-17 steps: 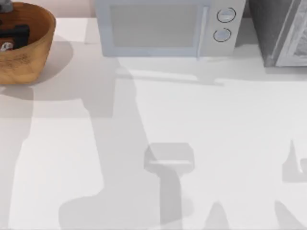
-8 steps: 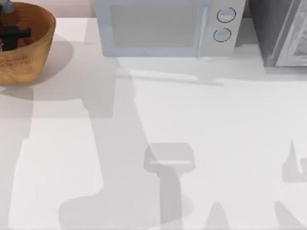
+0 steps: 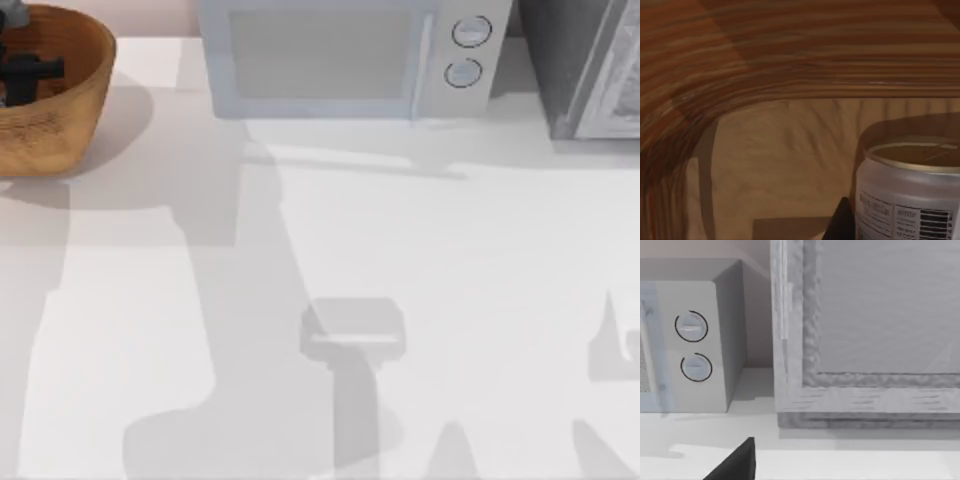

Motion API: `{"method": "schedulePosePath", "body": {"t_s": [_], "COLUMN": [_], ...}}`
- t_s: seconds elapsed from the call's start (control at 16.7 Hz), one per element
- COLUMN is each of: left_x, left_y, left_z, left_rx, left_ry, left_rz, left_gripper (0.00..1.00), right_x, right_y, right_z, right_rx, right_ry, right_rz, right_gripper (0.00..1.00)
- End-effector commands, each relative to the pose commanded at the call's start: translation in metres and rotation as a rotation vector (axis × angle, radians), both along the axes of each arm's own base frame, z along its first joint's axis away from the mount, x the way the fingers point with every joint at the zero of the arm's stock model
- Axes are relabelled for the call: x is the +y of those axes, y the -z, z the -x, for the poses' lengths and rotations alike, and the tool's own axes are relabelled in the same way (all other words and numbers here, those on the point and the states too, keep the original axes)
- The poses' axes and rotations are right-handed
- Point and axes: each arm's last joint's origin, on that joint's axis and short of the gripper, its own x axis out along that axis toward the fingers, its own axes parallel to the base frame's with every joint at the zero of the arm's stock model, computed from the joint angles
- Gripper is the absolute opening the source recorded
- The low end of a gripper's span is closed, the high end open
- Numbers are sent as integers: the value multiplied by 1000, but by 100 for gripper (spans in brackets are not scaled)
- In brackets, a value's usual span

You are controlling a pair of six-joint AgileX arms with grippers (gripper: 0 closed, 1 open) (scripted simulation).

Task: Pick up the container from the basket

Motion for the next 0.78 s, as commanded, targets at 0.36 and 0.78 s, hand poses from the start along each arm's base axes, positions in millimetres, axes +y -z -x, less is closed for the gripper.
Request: {"method": "schedulePosePath", "body": {"t_s": [0.36, 0.78], "left_x": [-2, -31], "left_y": [-34, -131], "left_z": [6, 73], "left_rx": [-60, -257], "left_ry": [-3, -7], "left_rz": [-31, -148], "left_gripper": [0, 0], "right_x": [0, 0], "right_y": [0, 0], "right_z": [0, 0], "right_rx": [0, 0], "right_ry": [0, 0], "right_rz": [0, 0], "right_gripper": [100, 100]}}
